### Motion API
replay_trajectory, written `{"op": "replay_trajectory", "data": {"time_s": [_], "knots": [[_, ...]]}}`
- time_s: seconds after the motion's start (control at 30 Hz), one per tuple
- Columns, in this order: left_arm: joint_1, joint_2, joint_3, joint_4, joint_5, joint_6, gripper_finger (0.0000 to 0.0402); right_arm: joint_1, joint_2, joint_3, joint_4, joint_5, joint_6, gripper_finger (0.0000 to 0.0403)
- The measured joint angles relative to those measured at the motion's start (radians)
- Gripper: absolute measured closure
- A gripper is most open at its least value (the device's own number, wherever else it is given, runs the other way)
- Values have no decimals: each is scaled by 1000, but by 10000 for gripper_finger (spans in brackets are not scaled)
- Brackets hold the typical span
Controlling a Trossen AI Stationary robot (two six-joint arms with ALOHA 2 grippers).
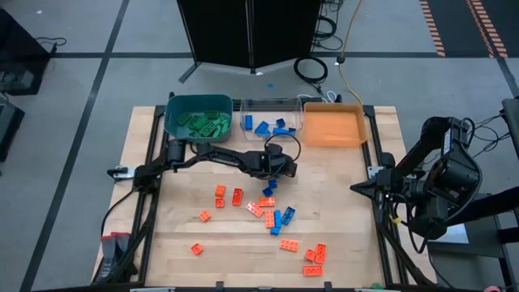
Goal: Sort blocks
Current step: Put the blue game piece into the transparent bin
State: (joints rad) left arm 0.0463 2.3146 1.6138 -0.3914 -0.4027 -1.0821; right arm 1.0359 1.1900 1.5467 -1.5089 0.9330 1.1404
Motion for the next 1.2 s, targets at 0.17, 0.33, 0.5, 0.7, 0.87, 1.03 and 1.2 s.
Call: {"op": "replay_trajectory", "data": {"time_s": [0.17,0.33,0.5,0.7,0.87,1.03,1.2], "knots": [[-2,-15,0,56,48,65,264,0,0,0,0,0,0,402],[-2,-59,-8,87,76,138,264,0,0,0,-1,1,-3,402],[-5,-132,-6,136,87,187,264,0,0,0,-4,3,-8,402],[-1,-215,-6,138,59,299,264,0,0,0,-4,8,-26,402],[45,-328,-4,155,-41,430,264,0,0,0,-5,11,-26,402],[152,-404,-2,132,-98,537,264,0,0,0,-4,15,-26,402],[287,-405,-3,4,-60,540,264,0,0,0,0,33,-26,402]]}}
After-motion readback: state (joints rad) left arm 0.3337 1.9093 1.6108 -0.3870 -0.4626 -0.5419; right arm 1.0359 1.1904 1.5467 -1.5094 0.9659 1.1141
